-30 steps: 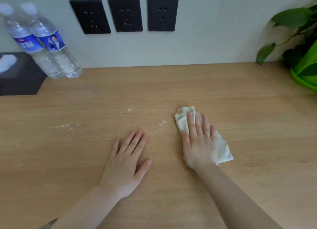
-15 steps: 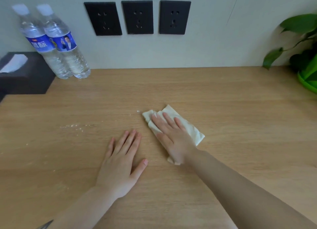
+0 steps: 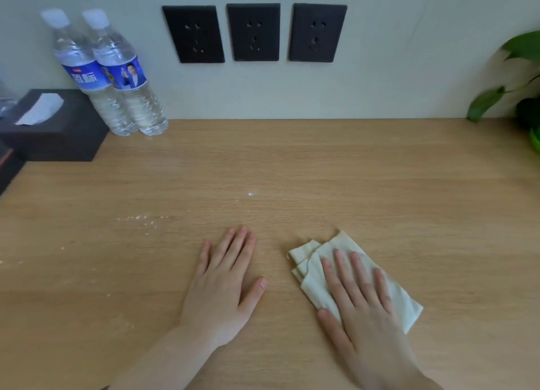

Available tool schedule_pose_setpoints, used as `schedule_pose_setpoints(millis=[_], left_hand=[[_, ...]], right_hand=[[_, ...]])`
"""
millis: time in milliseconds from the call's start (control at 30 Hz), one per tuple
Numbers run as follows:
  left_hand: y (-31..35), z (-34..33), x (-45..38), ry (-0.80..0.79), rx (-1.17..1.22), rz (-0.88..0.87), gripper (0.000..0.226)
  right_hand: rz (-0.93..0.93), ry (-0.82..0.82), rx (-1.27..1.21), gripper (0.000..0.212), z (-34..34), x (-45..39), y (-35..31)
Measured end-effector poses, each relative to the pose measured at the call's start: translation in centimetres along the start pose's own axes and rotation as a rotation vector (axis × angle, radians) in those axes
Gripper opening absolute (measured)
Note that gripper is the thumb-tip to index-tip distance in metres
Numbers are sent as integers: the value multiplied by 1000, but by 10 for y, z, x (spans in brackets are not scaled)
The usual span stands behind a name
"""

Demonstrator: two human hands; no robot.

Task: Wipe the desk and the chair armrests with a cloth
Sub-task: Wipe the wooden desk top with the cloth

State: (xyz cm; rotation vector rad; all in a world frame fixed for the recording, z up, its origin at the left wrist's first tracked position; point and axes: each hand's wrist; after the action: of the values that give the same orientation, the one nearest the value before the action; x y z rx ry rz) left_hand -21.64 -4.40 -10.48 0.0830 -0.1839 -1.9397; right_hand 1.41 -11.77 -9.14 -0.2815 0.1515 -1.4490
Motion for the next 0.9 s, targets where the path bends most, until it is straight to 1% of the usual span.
schedule_pose_setpoints(millis=[167, 267, 367, 500, 567, 633, 700, 767, 900], left_hand=[[-9, 2, -1, 3, -5, -39, 71], [-21, 3, 2, -3, 1, -71, 70], [-29, 5, 6, -7, 6, -79, 69], [-36, 5, 11, 26, 39, -65, 66], [-38, 6, 12, 56, 80, -17, 64], [-39, 5, 13, 65, 80, 49, 63], [-38, 3, 14, 74, 52, 120, 65], [-38, 2, 13, 79, 40, 163, 68], [-40, 4, 14, 65, 28, 162, 68]], right_hand=[[49, -79, 55, 64, -9, 1, -37], [43, -65, 33, 60, -18, -4, -52], [-15, -41, -12, 64, -16, -22, -47], [-175, 69, -81, 56, -10, -105, -32], [-214, 68, -58, 55, -9, -153, -32], [-210, 22, -57, 55, -12, -187, -44], [-145, -21, -58, 54, -17, -206, -60], [-33, -47, -60, 53, -17, -211, -71], [302, -134, -45, 52, -12, -180, -68]])
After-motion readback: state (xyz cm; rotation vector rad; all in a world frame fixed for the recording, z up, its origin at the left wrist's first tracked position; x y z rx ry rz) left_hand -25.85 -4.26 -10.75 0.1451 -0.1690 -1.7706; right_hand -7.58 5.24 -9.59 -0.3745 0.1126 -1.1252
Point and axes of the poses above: each hand's wrist, its own x-axis away from the middle knuckle, its own z-axis out of the back of the hand, y = z × x, and after that the axes turned 3 degrees about -x, right-handed
